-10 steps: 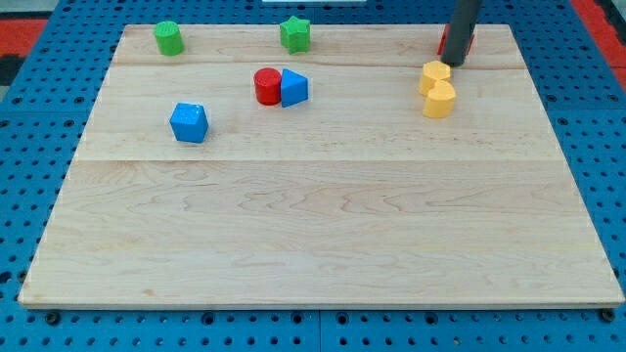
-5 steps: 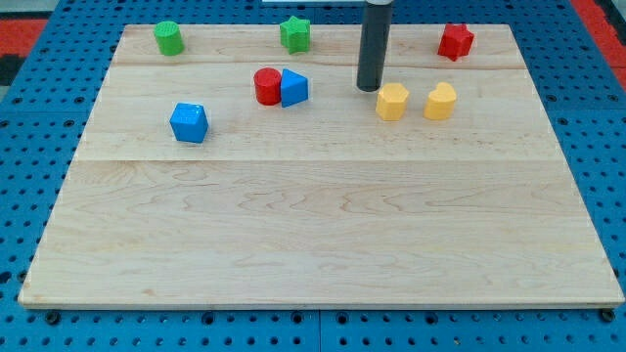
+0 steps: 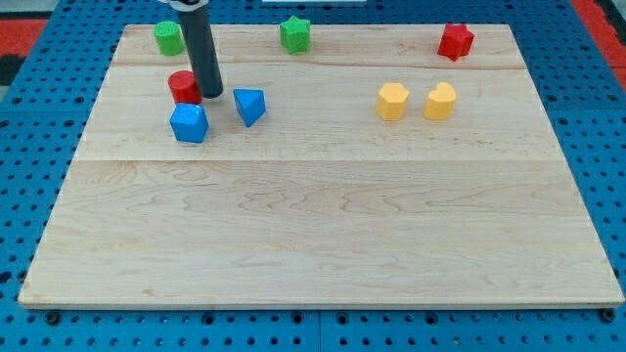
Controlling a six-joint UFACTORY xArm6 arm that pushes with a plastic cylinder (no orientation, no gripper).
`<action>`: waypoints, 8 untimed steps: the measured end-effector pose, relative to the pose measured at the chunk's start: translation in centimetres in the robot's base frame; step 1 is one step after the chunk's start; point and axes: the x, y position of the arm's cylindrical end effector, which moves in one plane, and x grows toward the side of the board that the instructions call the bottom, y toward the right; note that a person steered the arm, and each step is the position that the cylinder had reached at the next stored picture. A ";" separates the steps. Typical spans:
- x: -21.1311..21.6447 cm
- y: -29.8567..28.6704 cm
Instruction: Slide the red circle to the top left of blue cube
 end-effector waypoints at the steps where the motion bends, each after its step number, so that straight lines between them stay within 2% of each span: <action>1: 4.6 -0.4; 2: 7.5 0.6; 4: -1.6 -1.6; 6: -5.6 -2.9; 8: -0.6 -4.3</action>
